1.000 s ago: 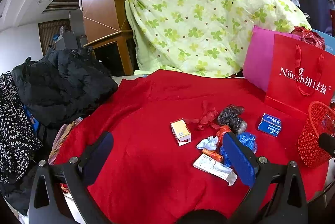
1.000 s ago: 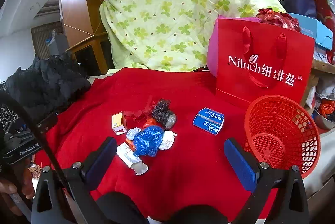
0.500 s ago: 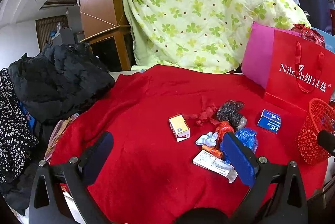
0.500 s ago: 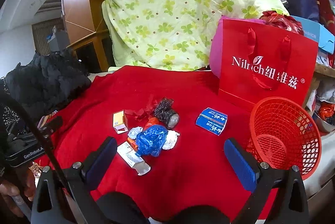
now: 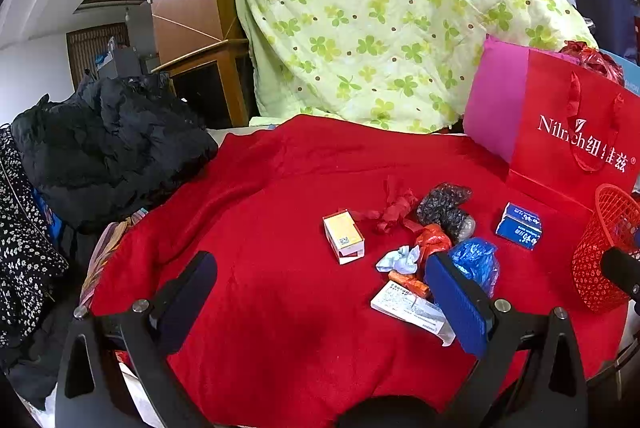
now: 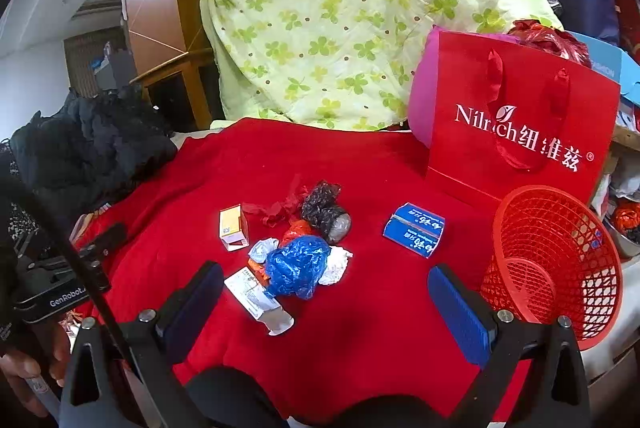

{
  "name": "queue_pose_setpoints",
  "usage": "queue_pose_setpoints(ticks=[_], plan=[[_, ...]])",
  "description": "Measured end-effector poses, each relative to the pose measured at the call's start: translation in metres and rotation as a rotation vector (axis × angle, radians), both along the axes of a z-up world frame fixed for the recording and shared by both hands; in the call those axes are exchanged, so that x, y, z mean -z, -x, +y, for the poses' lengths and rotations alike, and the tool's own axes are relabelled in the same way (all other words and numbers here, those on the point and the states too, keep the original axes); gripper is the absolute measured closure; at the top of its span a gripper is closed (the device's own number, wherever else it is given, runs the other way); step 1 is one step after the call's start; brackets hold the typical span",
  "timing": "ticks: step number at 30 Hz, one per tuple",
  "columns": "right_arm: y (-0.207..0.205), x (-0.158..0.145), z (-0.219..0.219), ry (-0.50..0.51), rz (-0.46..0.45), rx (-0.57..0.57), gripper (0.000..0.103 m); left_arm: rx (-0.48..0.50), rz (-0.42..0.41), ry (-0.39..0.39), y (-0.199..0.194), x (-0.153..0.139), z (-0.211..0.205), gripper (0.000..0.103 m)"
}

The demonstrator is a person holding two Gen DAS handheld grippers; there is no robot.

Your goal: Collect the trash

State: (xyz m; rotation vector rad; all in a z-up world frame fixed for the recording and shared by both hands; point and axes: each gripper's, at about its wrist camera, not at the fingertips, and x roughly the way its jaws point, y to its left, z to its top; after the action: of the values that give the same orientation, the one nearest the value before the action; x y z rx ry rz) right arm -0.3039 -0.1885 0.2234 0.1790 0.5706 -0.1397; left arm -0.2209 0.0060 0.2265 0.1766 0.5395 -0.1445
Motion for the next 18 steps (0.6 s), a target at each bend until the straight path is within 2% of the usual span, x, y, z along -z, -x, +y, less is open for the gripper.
queue_pose_setpoints(ticks=[18], plan=[[-0.028, 0.014, 0.014, -0.022, 0.029, -0.054, 0.0, -0.006, 0.032, 0.004, -0.014, 0.013, 0.007, 0.0]])
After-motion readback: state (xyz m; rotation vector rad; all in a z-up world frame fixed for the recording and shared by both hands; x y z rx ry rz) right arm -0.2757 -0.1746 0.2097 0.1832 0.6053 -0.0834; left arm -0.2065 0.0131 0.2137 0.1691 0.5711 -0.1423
